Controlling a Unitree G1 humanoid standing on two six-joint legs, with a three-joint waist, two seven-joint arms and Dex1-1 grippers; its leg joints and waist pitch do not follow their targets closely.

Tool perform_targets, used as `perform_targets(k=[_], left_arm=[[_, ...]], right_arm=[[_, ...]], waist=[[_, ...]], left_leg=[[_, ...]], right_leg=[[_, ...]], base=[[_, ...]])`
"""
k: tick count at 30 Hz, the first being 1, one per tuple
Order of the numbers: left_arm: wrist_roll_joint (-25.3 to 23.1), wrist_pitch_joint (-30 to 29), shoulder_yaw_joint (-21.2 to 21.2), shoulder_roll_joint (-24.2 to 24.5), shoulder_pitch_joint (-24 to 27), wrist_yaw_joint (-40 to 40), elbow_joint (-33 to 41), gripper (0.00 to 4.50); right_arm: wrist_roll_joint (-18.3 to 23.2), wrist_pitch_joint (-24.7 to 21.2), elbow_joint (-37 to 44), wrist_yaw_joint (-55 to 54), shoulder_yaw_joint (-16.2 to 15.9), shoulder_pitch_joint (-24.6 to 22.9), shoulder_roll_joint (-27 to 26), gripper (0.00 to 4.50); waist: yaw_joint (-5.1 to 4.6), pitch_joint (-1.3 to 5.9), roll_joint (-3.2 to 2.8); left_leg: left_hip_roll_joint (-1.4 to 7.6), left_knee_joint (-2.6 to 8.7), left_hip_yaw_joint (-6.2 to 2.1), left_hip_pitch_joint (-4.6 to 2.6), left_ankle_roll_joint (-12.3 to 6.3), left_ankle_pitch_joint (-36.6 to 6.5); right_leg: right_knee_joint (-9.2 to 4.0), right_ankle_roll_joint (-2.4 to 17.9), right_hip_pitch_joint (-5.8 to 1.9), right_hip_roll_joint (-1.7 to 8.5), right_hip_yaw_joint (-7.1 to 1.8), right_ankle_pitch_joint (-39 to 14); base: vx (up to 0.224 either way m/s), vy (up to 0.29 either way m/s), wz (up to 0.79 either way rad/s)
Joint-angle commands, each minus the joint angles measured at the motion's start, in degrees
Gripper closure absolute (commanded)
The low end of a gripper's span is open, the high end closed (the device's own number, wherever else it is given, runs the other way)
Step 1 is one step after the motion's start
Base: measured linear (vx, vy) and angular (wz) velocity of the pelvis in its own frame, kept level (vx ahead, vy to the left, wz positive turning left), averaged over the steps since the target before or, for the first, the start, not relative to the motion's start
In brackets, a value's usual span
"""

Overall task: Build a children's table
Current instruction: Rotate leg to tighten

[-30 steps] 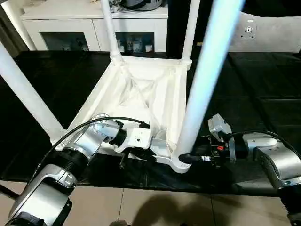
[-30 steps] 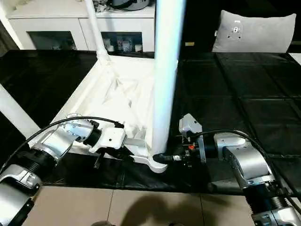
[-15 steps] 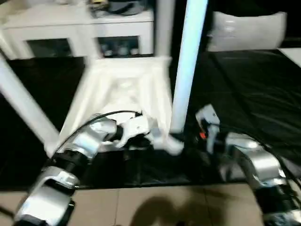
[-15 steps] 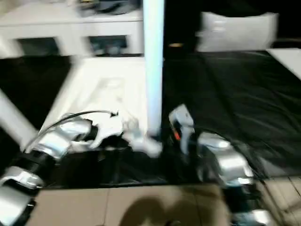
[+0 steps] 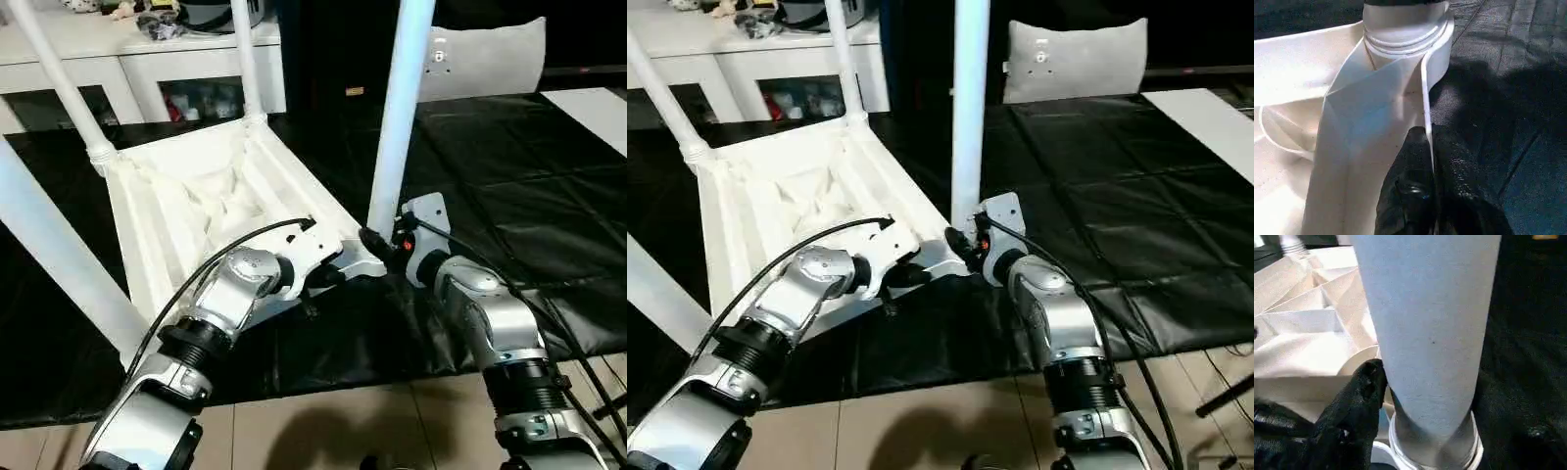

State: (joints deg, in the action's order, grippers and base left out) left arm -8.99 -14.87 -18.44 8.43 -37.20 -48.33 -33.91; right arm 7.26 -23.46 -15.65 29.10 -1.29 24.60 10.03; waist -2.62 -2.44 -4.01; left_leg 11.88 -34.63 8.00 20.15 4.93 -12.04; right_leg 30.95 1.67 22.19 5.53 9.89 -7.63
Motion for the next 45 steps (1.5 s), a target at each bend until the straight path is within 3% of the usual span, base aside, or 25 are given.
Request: perform_targets(k=[1, 4, 5, 7, 12, 18, 21, 23, 29, 35, 39, 45], left_arm=[[-1.1, 3.6, -2.4, 0.9, -0.5, -2.4, 1.1, 4.50], [-1.1, 7.1, -2.9, 3.0, -0.2, -5.4, -0.5, 4.50], [-1.0, 8.8, -3.0, 4.1, -0.2, -6.9, -1.5, 4.50], [-0.8, 11.8, -3.3, 5.6, -0.5, -9.3, -2.7, 4.50], [0.2, 19.7, -4.9, 8.4, -0.7, -15.9, -3.8, 4.50], [0.5, 26.6, -7.5, 11.6, -0.9, -24.4, -4.7, 4.50], [1.1, 29.7, -8.0, 12.1, -1.1, -28.1, -5.4, 4.50], [1.5, 31.9, -8.9, 12.7, -1.2, -30.6, -5.5, 4.50], [2.1, 34.3, -9.4, 13.0, -1.3, -33.0, -5.8, 4.50], [3.2, 34.9, -9.0, 12.3, -1.1, -34.7, -5.8, 4.50], [3.8, 34.3, -8.9, 12.1, -1.0, -35.3, -6.1, 4.50], [3.7, 28.7, -8.5, 12.6, -0.5, -35.0, -4.5, 4.50]], right_arm=[[1.9, 1.1, 1.7, 4.7, -2.9, -0.8, 0.8, 1.32], [3.5, 2.2, 3.7, 10.9, -2.8, -2.2, 4.2, 0.99], [4.5, 2.8, 5.0, 14.8, -2.7, -2.9, 6.4, 0.93], [5.3, 3.3, 6.0, 20.5, -3.4, -3.9, 9.9, 0.86], [5.4, 4.9, 6.0, 28.1, -4.4, -4.3, 15.4, 0.40], [7.0, 7.0, 4.7, 37.8, -5.8, -3.8, 20.3, 0.40], [7.9, 7.1, 4.2, 42.2, -6.8, -3.6, 21.4, 0.57], [8.4, 7.0, 4.1, 45.7, -8.4, -3.7, 22.0, 0.92], [8.4, 7.0, 4.2, 48.7, -10.7, -3.7, 22.5, 1.45], [8.5, 7.0, 3.1, 50.2, -11.2, -3.3, 22.2, 1.88], [8.7, 6.8, 3.2, 50.5, -11.3, -3.5, 22.3, 2.25], [10.7, 4.5, 5.6, 48.2, -9.4, -5.1, 20.9, 2.50]], waist=[[0.54, 3.93, 0.71], [1.10, 4.02, 0.64], [1.85, 4.18, 0.57], [2.40, 4.14, 0.64], [3.65, 4.13, 0.44], [5.40, 4.27, 0.63], [6.16, 4.33, 0.83], [6.66, 4.26, 1.10], [7.74, 4.22, 1.10], [7.98, 4.33, 1.12], [7.97, 4.28, 1.16], [7.82, 4.23, 1.19]], left_leg=[[0.26, 3.67, 0.33, 0.83, -6.49, -10.9], [0.33, 3.65, 0.32, 0.89, -7.11, -9.9], [0.45, 3.63, 0.37, 0.89, -7.57, -9.0], [0.51, 3.68, 0.38, 0.79, -7.75, -8.7], [0.93, 3.85, 0.41, 0.51, -7.36, -8.8], [1.05, 3.83, 0.79, 0.39, -7.45, -8.3], [0.93, 3.68, 0.99, 0.46, -7.34, -7.6], [1.06, 3.74, 0.97, 0.44, -7.02, -7.7], [1.24, 3.87, 1.12, 0.08, -6.05, -8.1], [1.27, 3.81, 1.13, 0.28, -6.23, -7.2], [1.16, 3.80, 1.16, 0.31, -6.09, -7.3], [1.21, 3.88, 1.15, 0.32, -5.84, -7.0]], right_leg=[[-4.03, 5.0, -3.65, 3.04, -2.53, -22.7], [-3.79, 5.1, -3.87, 2.98, -2.73, -21.1], [-3.41, 5.8, -3.88, 3.07, -2.90, -19.8], [-3.40, 6.1, -3.86, 3.01, -2.93, -19.4], [-3.13, 6.7, -3.62, 3.04, -3.18, -19.1], [-2.54, 7.8, -3.50, 2.97, -3.82, -17.5], [-2.38, 7.8, -3.32, 3.01, -3.99, -18.1], [-2.30, 7.5, -3.23, 3.08, -4.07, -19.6], [-2.46, 6.8, -2.82, 3.04, -4.29, -21.4], [-2.17, 7.4, -2.90, 3.03, -4.33, -19.6], [-2.37, 6.7, -2.92, 3.00, -4.26, -20.9], [-2.37, 6.5, -2.94, 2.99, -4.26, -21.1]], base=[[0.000, 0.000, 0.00], [0.000, 0.000, 0.00], [0.000, 0.000, 0.00], [0.000, 0.000, 0.00], [0.000, 0.000, 0.00], [0.000, 0.000, 0.00], [0.000, 0.000, 0.00], [0.000, 0.000, 0.00], [0.000, 0.000, 0.00], [0.000, 0.000, 0.00], [0.000, 0.000, 0.00], [0.000, 0.000, 0.00]])
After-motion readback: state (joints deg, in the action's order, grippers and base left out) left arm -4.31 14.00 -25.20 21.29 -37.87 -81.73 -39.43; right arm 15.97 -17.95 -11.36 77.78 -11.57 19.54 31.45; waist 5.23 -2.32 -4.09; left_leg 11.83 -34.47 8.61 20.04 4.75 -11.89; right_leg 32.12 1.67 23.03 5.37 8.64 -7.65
